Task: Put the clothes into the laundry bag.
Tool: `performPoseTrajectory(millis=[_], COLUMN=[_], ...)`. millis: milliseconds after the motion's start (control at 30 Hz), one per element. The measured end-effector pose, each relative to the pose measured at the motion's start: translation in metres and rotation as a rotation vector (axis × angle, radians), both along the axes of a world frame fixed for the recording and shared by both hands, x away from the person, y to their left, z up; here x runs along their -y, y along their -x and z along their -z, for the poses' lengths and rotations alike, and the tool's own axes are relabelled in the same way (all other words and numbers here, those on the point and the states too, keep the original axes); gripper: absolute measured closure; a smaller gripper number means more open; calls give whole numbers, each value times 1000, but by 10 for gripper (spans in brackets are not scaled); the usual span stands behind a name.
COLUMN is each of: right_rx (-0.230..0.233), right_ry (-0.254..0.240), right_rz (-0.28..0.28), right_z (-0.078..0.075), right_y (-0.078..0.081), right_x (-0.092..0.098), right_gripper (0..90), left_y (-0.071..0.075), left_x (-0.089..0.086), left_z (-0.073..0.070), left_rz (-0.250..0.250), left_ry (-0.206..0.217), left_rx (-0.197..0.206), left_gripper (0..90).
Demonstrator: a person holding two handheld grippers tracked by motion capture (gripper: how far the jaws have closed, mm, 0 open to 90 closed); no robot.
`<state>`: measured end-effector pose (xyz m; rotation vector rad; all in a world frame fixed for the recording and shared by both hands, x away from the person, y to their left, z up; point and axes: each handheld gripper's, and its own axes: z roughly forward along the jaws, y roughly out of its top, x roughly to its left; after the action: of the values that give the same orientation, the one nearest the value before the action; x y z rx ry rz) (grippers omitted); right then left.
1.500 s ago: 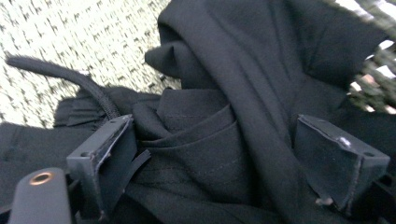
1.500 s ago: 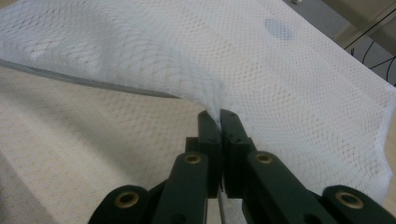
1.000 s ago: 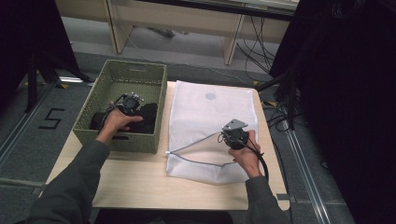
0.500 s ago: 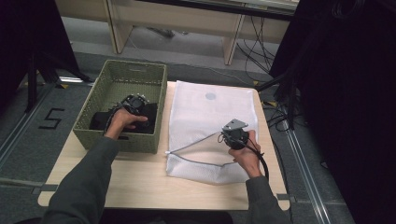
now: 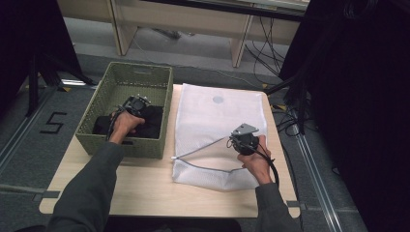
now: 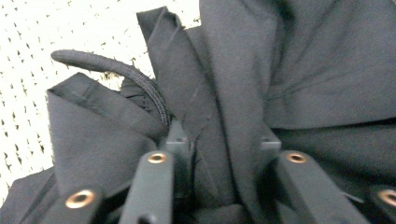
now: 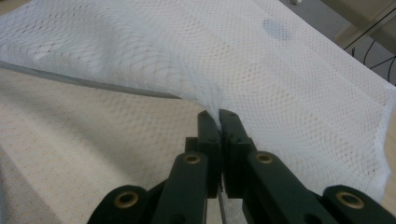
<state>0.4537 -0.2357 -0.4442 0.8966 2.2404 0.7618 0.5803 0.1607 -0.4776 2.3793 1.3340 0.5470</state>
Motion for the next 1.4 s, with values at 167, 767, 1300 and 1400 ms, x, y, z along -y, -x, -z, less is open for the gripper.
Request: performPoseTrajectory(millis=[167,767,1300,1400], right_rx=[-6,-2,-2,-13], right_ry=[-12,-3,1,9], right_rz=[18,17,21,20], right_z=[0,1,4,4], right_y=[0,0,0,1], right_x=[0,3,1,1], right_gripper=[889,885,878,878], left_y=[-3,-5,-4,-4], left_x=[-9,-16,-36,-34], left_z=[-6,-5,11,9], left_rz=[-44,-114,-200,-199], left_ry=[57,-56,35,2], left_rx=[15,39,41,46], left_gripper=[726,277,76,199])
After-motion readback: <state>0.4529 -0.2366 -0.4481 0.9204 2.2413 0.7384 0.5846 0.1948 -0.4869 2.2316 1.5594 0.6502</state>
